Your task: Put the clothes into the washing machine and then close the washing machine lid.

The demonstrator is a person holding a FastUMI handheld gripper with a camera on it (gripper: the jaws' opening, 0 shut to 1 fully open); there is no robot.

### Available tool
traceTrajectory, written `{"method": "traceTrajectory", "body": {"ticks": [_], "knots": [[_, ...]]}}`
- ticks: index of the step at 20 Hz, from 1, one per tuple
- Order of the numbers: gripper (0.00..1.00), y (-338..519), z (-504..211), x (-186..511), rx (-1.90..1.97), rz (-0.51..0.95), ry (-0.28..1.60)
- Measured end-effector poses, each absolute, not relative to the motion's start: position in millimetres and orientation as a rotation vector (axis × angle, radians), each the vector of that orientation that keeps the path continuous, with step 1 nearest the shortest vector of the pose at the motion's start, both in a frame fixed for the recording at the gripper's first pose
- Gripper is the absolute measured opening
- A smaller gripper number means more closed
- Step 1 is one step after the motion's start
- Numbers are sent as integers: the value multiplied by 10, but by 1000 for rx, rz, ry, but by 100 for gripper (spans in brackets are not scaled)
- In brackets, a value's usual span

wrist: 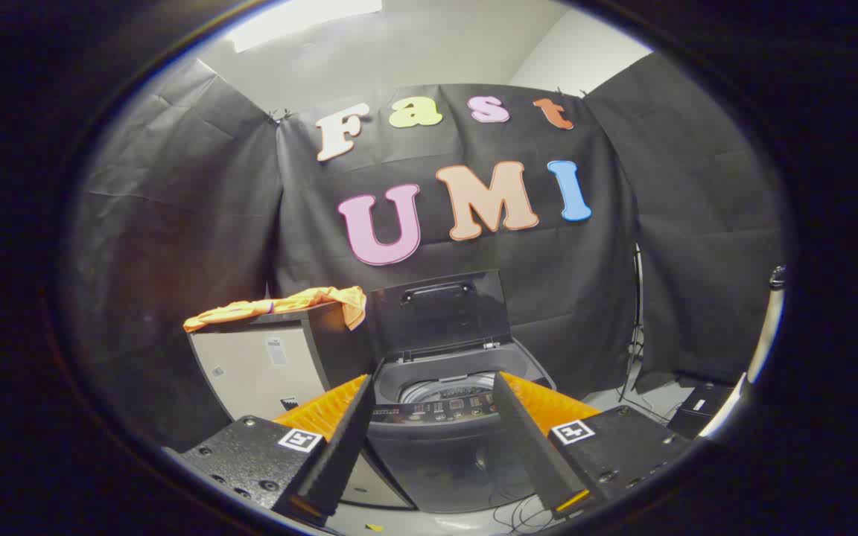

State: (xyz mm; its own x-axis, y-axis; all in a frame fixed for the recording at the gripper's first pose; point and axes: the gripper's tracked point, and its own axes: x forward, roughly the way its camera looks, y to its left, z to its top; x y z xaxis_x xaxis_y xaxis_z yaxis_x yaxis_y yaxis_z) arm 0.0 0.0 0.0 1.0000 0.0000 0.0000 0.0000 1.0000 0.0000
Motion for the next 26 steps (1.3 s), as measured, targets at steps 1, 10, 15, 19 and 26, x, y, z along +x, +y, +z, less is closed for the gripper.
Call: {"method": "traceTrajectory", "body": {"ticks": [1,10,15,19,26], "knots": [[96,28,8,16,-4,-1,-4],[96,539,-78,211,-63,20,25],[96,910,-83,307,-95,47,42],[96,1216,-32,442,-114,58,56],[96,2125,565,972,65,89,53]]}}
